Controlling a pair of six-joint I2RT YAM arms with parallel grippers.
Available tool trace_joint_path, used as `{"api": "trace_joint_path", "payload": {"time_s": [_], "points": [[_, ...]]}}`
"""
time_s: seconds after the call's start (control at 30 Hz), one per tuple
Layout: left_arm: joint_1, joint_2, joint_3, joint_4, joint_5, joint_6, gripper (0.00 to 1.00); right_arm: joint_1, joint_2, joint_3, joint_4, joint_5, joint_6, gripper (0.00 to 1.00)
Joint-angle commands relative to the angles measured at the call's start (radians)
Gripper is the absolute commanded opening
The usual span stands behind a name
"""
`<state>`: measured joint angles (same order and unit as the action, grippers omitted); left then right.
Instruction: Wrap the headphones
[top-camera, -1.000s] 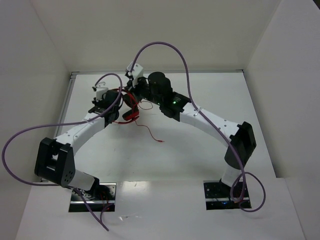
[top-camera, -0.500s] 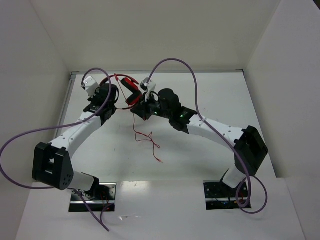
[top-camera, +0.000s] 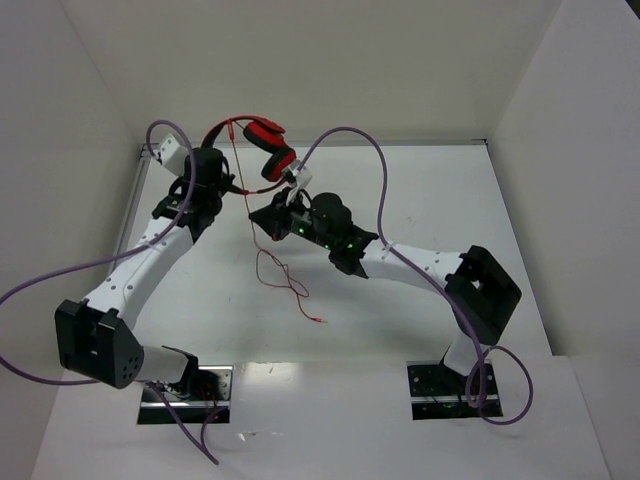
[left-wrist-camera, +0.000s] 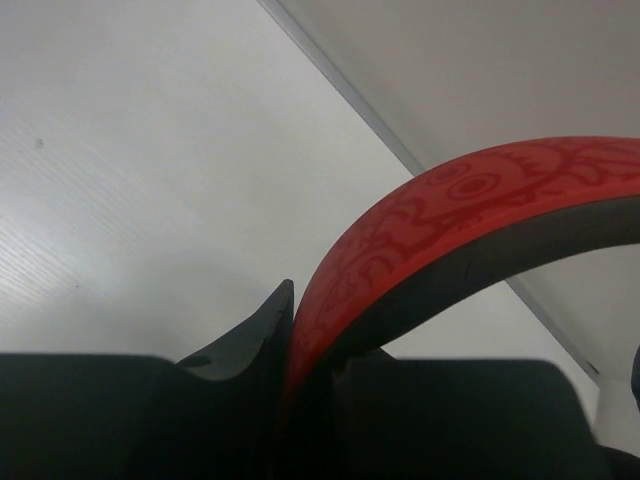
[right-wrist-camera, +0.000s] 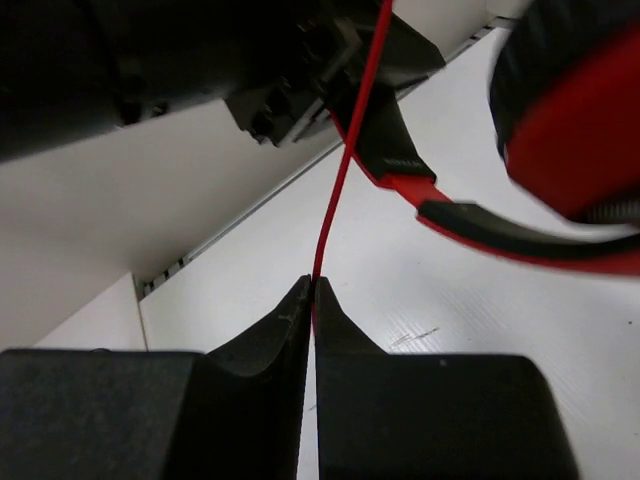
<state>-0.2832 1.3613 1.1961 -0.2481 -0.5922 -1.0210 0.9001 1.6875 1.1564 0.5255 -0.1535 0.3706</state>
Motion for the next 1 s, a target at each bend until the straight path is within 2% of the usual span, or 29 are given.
{"api": "trace_joint_path", "payload": {"time_s": [0.0,0.13,0.23,0.33,0.47,0.5,0.53,0.83,0.87,0.97], "points": [[0.018,-0.059,0.131,0.167,0.023,-0.102,0.0,0.031,0.009,-0.069,0.082,0.037,0.027,0.07],[0.018,-0.059,0.163,0.145,0.058,-0.102,0.0,0.031,0.0,-0.124,0.174,0.1,0.014,0.08],[0.018,-0.068,0.189,0.121,0.089,-0.08,0.0,0.031,0.0,-0.152,0.25,0.126,-0.025,0.15],[0.018,-0.068,0.212,0.096,0.101,-0.07,0.0,0.031,0.047,-0.138,0.28,0.159,-0.079,0.21],[0.018,-0.093,0.212,0.072,0.092,-0.06,0.0,0.031,0.115,-0.115,0.336,0.227,-0.119,0.22],[0.018,-0.093,0.212,0.072,0.092,-0.06,0.0,0.031,0.142,-0.103,0.337,0.241,-0.128,0.3],[0.018,-0.103,0.212,0.072,0.092,-0.06,0.0,0.031,0.155,-0.092,0.349,0.255,-0.128,0.34],[0.018,-0.131,0.255,0.061,-0.01,0.022,0.0,0.031,0.219,-0.081,0.32,0.345,-0.157,0.59],[0.018,-0.131,0.255,0.061,-0.023,0.033,0.0,0.031,0.195,-0.096,0.32,0.359,-0.157,0.67],[0.018,-0.131,0.255,0.087,-0.075,0.082,0.0,0.031,0.137,-0.171,0.338,0.368,-0.167,0.82]]}}
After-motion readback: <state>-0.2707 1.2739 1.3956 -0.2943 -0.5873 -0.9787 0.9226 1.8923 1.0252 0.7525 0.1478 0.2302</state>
